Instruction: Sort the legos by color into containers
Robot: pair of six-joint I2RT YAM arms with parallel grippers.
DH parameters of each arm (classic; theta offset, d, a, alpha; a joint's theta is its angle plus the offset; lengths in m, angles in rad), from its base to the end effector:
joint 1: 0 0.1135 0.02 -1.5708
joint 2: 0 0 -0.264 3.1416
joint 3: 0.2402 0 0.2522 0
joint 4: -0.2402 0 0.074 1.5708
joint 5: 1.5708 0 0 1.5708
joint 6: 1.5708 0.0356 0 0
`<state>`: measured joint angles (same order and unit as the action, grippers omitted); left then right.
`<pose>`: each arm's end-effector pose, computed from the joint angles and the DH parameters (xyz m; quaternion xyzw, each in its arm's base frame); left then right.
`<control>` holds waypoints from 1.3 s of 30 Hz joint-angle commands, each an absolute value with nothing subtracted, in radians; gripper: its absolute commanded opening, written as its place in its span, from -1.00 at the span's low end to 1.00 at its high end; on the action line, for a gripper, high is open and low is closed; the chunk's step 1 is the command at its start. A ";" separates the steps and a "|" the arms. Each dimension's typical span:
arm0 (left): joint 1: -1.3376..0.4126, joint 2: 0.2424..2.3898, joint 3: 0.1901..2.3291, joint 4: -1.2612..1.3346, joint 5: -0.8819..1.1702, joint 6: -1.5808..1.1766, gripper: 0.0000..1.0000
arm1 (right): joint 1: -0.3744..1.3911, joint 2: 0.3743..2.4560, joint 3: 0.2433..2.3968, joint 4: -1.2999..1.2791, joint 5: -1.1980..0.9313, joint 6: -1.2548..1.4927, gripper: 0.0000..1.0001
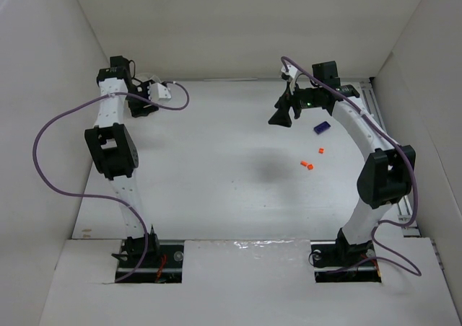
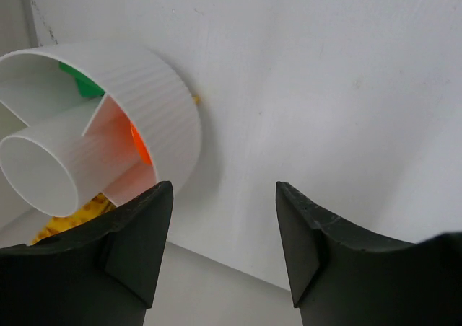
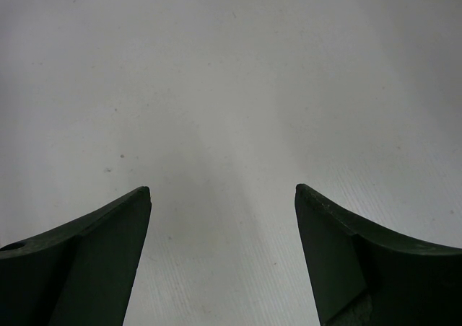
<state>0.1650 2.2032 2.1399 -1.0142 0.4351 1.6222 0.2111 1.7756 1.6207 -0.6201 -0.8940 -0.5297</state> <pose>0.4707 0.0632 0.2772 0.6698 0.6714 0.0546 0.3125 0.3792 0.1096 0.3261 -0.4571 0.7143 0.3380 0.4082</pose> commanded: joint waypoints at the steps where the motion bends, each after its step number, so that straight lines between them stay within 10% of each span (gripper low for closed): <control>1: 0.172 2.160 2.152 -0.983 0.508 1.594 0.13 | 0.221 1.776 1.646 -0.589 -0.902 -0.525 0.71; 9: 0.181 2.125 2.181 -0.974 0.560 1.571 -0.28 | 0.221 1.767 1.646 -0.589 -0.911 -0.525 0.71; 20: 0.255 2.028 2.208 -0.772 0.794 1.214 -0.31 | 0.221 1.767 1.617 -0.540 -0.865 -0.482 0.68; 32: 0.131 1.827 2.029 -0.343 0.671 0.395 0.39 | 0.198 1.645 1.467 -0.426 -0.385 -0.298 0.60; 36: 0.005 1.784 1.973 -0.417 0.592 0.357 1.00 | 0.083 1.591 1.390 -0.610 -0.466 -0.420 0.33; 39: -0.053 1.726 1.837 -0.407 0.606 0.342 1.00 | 0.014 1.530 1.278 -0.669 -0.451 -0.543 0.10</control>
<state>-0.0158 1.7973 1.9186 -0.3870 0.6250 0.4294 0.0666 1.6028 1.3392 -0.5549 -0.4778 -0.4206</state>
